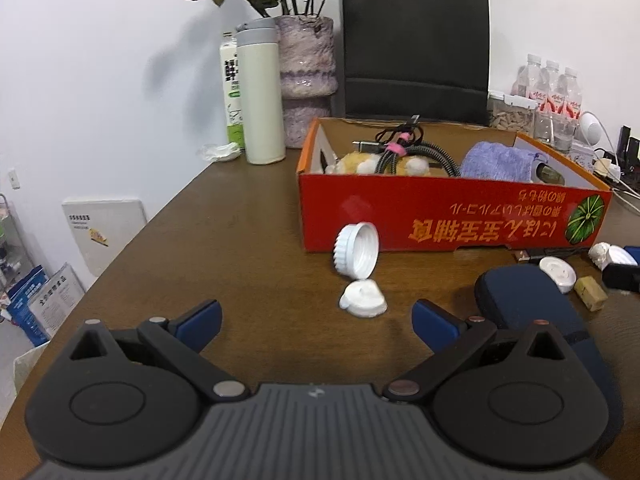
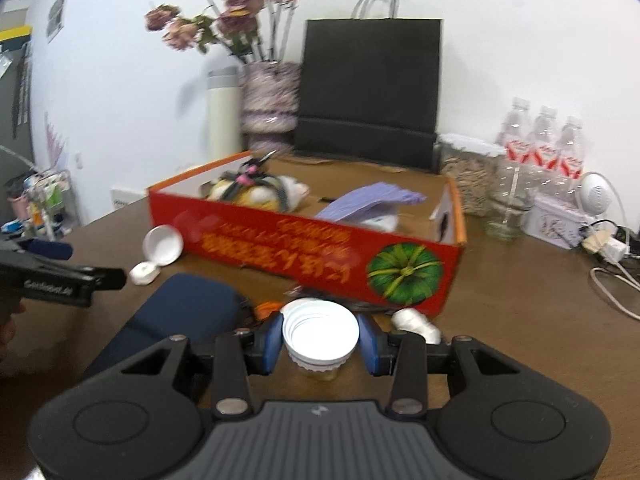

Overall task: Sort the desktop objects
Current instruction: 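Close the right tool on the large white cap while the left tool approaches the small white lid, then lift the cap in the right tool while the left tool grasps the small white lid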

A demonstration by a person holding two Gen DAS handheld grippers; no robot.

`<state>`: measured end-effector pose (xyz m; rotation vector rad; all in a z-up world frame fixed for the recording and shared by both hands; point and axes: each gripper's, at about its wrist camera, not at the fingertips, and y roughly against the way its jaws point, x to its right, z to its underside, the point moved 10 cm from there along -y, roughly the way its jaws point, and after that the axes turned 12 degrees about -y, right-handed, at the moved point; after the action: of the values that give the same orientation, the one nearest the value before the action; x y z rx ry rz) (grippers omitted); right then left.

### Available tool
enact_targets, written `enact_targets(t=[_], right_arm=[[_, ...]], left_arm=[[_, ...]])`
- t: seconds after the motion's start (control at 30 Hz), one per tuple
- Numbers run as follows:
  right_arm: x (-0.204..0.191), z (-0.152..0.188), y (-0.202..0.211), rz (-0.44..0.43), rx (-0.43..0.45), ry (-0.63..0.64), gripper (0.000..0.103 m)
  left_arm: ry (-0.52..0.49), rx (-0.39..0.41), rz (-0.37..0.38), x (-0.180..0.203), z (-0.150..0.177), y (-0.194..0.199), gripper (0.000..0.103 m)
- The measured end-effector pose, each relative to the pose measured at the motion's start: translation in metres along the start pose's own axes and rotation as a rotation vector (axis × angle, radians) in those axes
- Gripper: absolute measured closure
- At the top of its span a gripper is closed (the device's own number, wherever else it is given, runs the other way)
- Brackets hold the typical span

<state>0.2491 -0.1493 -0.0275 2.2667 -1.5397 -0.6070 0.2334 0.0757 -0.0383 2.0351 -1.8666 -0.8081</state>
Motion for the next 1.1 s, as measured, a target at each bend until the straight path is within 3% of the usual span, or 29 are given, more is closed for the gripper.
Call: enact_targets(t=[0.4, 0.57, 1.0, 1.1], right_arm=[[0.026, -0.019, -0.019, 0.034, 0.035, -0.013, 0.064], [0.03, -0.017, -0.02, 0.031, 0.031, -0.021, 0.064], [0.023, -0.007, -0.017, 0.014, 0.013, -0.011, 0.064], [0.022, -0.007, -0.017, 0.013, 0.014, -0.01, 0.064]], left_arm=[[-0.009, -0.056, -0.018, 0.006, -0.013, -0.036, 0.0], [-0.02, -0.083, 0.005, 0.012, -0.01, -0.043, 0.007], [-0.027, -0.057, 0.074, 0.021, -0.01, -0.036, 0.069], [-0.02, -0.053, 0.077, 0.023, -0.009, -0.034, 0.076]])
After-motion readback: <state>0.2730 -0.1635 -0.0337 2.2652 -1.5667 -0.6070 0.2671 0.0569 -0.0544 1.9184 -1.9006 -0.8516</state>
